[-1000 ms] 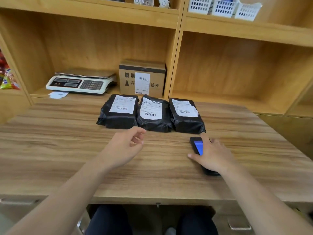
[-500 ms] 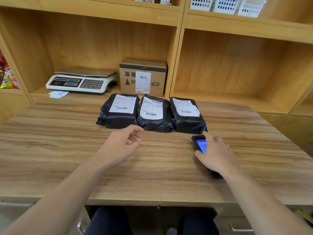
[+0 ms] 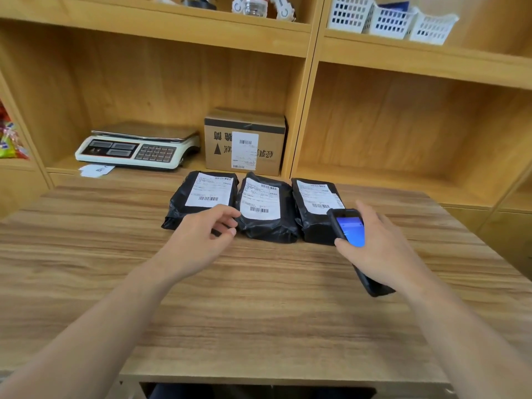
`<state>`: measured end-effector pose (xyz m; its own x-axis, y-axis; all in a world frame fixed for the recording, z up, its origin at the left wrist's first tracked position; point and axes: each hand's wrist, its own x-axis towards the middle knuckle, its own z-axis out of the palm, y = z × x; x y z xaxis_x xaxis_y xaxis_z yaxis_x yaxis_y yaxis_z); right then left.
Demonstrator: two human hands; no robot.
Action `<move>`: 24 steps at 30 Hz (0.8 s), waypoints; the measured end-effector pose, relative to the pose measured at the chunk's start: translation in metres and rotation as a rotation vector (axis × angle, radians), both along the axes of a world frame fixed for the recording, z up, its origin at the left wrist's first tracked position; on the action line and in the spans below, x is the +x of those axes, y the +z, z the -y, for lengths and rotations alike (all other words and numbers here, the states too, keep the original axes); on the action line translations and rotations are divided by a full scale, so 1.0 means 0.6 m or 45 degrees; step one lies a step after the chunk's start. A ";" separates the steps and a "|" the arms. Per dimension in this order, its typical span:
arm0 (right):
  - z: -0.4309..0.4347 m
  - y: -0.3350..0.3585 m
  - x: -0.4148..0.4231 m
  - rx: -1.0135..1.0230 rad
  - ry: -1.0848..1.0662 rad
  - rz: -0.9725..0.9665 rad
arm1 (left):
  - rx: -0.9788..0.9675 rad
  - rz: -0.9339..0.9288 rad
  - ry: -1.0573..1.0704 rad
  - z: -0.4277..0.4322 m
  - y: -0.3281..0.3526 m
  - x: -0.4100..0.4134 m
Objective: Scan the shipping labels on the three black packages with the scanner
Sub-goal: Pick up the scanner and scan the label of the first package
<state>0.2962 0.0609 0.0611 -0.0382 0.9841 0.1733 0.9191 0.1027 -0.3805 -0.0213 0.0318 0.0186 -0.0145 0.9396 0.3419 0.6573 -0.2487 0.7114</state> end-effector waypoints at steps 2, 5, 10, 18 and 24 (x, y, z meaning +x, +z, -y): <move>-0.006 0.014 -0.005 0.009 0.033 -0.024 | 0.005 0.005 0.003 -0.003 0.002 -0.001; -0.018 0.027 -0.017 -0.002 0.088 -0.077 | 0.008 0.019 0.005 -0.010 0.008 -0.004; -0.038 0.040 -0.039 0.005 0.108 -0.105 | 0.025 0.004 0.018 -0.027 0.020 -0.018; -0.074 0.041 -0.063 -0.023 0.076 -0.084 | 0.058 -0.028 0.075 -0.060 0.036 -0.045; -0.112 0.036 -0.085 -0.023 0.111 -0.112 | 0.058 -0.101 0.145 -0.091 0.039 -0.080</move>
